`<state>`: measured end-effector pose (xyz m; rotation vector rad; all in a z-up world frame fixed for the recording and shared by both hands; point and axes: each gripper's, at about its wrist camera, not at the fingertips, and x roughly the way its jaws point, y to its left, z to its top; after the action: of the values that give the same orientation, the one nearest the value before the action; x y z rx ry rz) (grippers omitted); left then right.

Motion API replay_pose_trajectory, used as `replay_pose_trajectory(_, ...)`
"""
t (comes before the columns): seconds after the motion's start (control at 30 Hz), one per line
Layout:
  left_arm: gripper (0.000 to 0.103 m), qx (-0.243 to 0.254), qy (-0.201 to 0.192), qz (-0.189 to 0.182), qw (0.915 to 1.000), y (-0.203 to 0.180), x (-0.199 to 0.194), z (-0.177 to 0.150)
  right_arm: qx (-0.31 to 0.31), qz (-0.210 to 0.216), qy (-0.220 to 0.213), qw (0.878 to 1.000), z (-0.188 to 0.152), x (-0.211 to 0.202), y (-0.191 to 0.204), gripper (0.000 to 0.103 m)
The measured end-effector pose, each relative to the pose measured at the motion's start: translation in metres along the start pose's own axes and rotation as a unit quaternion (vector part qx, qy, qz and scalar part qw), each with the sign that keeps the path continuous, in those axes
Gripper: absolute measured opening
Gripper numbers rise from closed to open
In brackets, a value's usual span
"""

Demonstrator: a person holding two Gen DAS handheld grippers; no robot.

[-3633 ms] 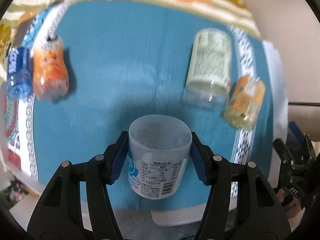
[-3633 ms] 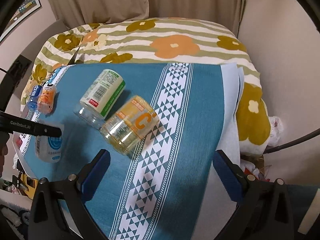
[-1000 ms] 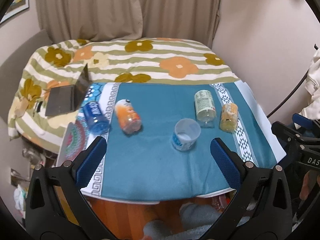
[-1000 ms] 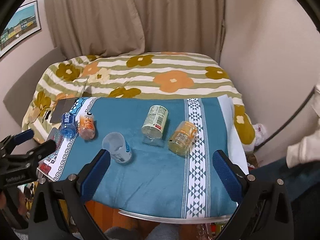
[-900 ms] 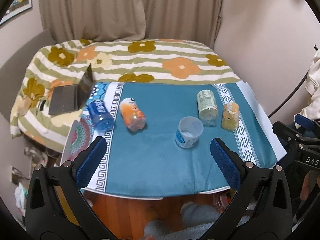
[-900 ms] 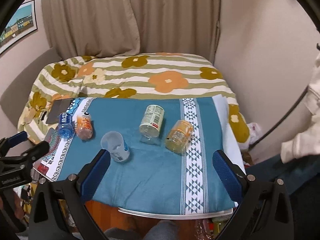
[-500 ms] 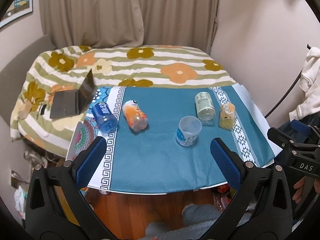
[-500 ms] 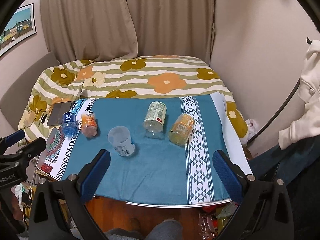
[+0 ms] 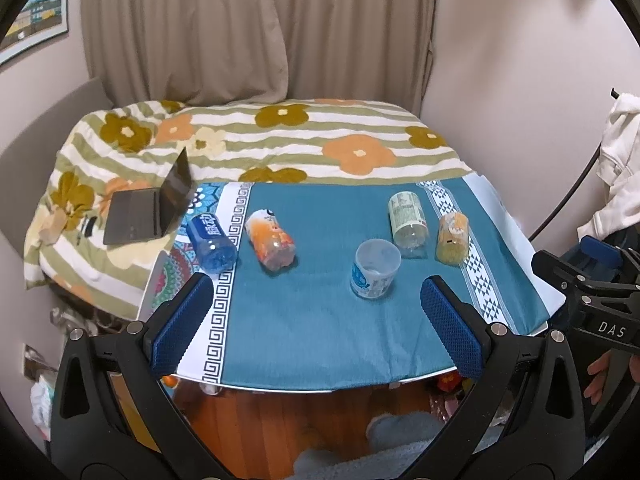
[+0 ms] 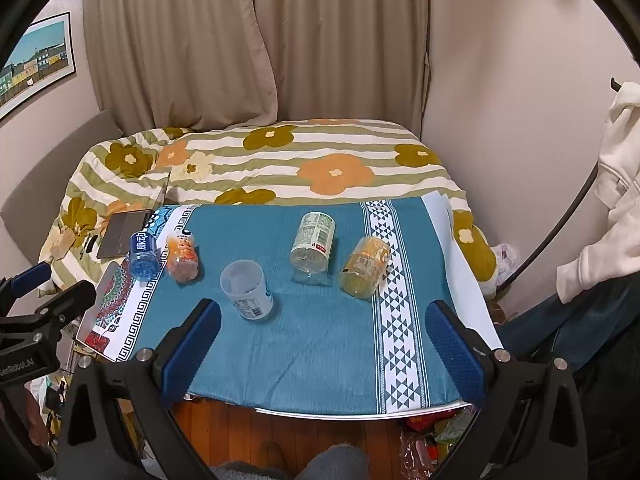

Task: Flip cup upright

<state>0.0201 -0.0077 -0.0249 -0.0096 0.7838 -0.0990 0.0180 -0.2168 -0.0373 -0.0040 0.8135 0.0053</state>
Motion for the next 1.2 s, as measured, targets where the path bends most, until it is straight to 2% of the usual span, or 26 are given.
replay_pose_trajectory(1.2,0.103,0.005,-0.005,0.001,1.0000,0.003,0.009,0.012,0.000,0.000,-0.005,1.000,0.006,0.005,0.000,0.102)
